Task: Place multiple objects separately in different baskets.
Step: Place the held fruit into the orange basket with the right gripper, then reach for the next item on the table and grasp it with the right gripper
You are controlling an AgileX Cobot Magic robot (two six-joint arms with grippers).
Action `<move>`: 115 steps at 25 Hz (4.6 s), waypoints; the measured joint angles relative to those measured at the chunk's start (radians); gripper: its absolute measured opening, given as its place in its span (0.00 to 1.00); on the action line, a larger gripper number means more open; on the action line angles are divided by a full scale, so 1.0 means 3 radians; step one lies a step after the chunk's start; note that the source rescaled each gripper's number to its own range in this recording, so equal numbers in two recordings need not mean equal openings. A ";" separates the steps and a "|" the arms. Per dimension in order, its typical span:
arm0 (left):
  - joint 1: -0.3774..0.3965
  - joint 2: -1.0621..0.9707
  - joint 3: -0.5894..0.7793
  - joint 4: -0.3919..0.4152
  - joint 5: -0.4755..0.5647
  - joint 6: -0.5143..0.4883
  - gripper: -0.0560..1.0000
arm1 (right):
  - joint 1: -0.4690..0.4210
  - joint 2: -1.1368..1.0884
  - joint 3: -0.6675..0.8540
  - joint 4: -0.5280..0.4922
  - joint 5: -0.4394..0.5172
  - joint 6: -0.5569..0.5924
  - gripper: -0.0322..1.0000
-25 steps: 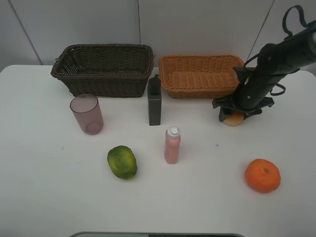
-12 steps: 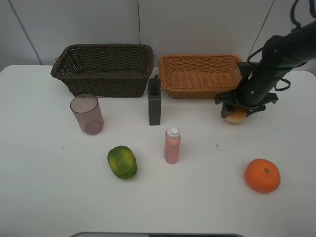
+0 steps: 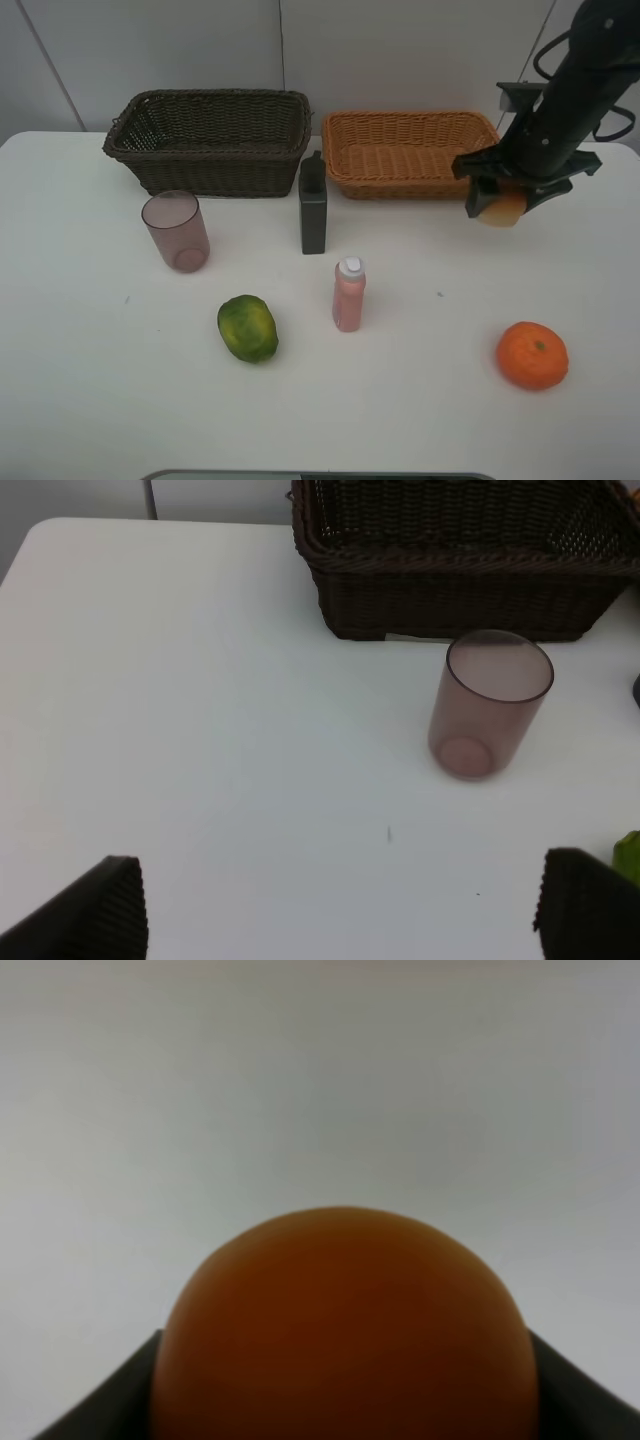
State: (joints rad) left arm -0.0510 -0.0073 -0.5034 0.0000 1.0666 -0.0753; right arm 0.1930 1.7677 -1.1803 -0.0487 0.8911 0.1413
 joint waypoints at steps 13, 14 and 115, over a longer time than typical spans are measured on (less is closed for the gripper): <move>0.0000 0.0000 0.0000 0.0000 0.0000 0.0000 1.00 | 0.0149 0.0497 -0.1254 -0.0126 0.0615 0.0000 0.45; 0.0000 0.0000 0.0000 0.0000 0.0000 0.0000 1.00 | 0.0147 0.0589 -0.1399 -0.0126 0.0634 0.0000 0.45; 0.0000 0.0000 0.0000 0.0000 0.0000 0.0000 1.00 | 0.0380 -0.1265 0.1901 -0.0532 -0.0681 0.1049 1.00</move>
State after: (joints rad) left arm -0.0510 -0.0073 -0.5034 0.0000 1.0666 -0.0753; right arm 0.3070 1.3882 -0.6100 -0.2082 0.6867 0.4560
